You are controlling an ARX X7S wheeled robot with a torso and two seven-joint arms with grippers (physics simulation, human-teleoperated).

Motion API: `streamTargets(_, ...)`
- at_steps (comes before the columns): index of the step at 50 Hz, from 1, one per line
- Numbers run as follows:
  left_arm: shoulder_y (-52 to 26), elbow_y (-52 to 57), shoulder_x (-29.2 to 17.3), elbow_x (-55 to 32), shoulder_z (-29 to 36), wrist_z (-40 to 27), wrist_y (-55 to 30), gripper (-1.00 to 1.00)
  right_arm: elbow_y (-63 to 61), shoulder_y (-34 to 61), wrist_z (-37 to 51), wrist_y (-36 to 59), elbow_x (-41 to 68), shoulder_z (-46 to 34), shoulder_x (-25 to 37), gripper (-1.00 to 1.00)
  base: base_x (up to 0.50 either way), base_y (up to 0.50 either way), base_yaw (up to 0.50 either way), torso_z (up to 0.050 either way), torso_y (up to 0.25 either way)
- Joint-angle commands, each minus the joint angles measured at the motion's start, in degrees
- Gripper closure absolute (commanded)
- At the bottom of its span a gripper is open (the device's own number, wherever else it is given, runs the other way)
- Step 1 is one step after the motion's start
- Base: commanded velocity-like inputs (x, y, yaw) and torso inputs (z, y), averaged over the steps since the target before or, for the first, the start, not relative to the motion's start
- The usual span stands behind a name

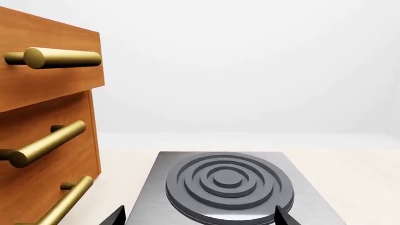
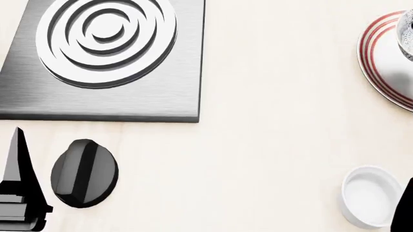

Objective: Pick the akita bowl next to the ramekin and place it on the plate.

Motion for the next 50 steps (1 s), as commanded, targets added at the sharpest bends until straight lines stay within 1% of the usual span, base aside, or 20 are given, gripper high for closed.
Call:
streamTargets(1, 0.22, 0.30, 1.03, 0.91, -1.11, 1.50, -0.24, -1.00, -0.03, -0.72, -1.44, -0.34, -2.50, 2.45, -1.19, 1.00, 0.00, 0.00, 0.00, 0.000, 0.000)
streamTargets(25, 0.48, 1.12, 0.40, 0.49, -1.33, 1.46, -0.09, -1.00, -0.02, -1.81, -0.56, 0.34, -2.99, 3.33, -1.93, 1.00, 0.00, 0.00, 0.00, 0.001, 0.000)
streamTargets(50, 1.18, 0.47, 0.88, 1.20, -0.60, 1.39, 1.07, -1.00, -0.02, -2.47, -0.63, -0.05, -2.85, 3.50, -1.67, 1.00, 0.00, 0.00, 0.00, 0.000, 0.000)
